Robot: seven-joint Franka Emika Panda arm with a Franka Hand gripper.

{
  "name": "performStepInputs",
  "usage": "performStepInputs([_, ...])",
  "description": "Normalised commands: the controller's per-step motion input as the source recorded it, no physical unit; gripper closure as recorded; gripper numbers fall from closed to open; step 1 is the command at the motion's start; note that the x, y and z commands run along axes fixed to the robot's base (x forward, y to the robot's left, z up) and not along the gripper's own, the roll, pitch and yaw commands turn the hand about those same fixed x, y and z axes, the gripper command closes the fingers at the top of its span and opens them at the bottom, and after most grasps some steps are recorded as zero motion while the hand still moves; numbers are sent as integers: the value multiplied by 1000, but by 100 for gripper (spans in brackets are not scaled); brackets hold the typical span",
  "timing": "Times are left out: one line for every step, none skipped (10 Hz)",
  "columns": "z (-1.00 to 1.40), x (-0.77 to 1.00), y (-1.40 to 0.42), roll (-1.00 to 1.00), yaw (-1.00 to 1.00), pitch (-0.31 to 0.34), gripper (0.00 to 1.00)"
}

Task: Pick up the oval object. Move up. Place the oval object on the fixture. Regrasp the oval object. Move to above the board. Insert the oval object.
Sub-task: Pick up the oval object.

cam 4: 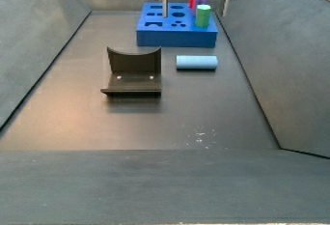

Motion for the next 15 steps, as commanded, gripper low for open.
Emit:
performStepInputs([0,0,29,0,0,0,0])
performStepInputs([-60,-169,-106,0,-537,0,0])
performStepInputs([-220,0,-403,0,-834,-19,0])
performStepInputs([-214,0,-337,0,-883,-24,0])
performStepInputs([-217,0,-309,0,-891,-51,0])
performStepInputs([-183,0,-274,-36,-889,-76,0])
performStepInputs([-166,0,-266,-43,-889,-70,0])
performStepInputs([-171,0,-223,-66,-903,-73,0])
performStepInputs([-206,0,-180,-90,-911,-91,0])
performStepInputs([-277,0,-109,-116,-940,-136,0])
performStepInputs([-311,-9,-83,-114,-963,-147,0])
performStepInputs([-274,0,-83,-126,-949,-117,0])
performStepInputs([-337,0,-171,-121,-849,-123,0])
performStepInputs([-411,-40,-180,-99,-869,-166,0])
performStepInputs([-451,-63,-180,-91,-880,-194,0])
